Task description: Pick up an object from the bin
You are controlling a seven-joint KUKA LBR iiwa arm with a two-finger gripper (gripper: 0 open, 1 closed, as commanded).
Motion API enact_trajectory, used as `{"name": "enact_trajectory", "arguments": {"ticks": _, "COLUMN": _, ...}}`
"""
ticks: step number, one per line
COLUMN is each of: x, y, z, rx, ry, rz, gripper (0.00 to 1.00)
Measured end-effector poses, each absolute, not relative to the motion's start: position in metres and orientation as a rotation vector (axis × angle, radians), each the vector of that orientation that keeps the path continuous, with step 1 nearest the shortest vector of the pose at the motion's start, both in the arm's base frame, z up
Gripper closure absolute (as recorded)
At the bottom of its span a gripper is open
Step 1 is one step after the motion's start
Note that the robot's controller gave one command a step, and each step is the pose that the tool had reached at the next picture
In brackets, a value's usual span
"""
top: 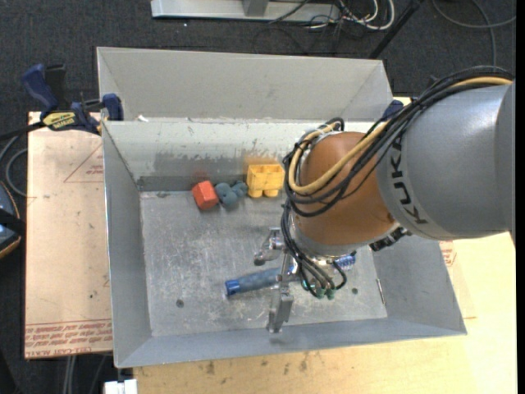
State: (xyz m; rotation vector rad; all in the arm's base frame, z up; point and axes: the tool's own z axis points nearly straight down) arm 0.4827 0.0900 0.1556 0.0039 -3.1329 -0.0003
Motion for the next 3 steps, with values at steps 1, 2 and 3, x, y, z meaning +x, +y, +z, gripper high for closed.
{"name": "enact_trajectory", "arguments": {"ticks": 1, "x": 0.514, "y": 0.060, "z": 0.071, "rx": -0.201, "ry": -3.145, "rz": -0.009, "gripper": 0.00}}
{"name": "enact_trajectory", "arguments": {"ticks": 2, "x": 0.515, "y": 0.060, "z": 0.074, "rx": -0.205, "ry": -3.152, "rz": -0.007, "gripper": 1.00}}
{"name": "enact_trajectory", "arguments": {"ticks": 3, "x": 0.498, "y": 0.066, "z": 0.202, "rx": -0.162, "ry": -3.144, "rz": -0.004, "gripper": 1.00}}
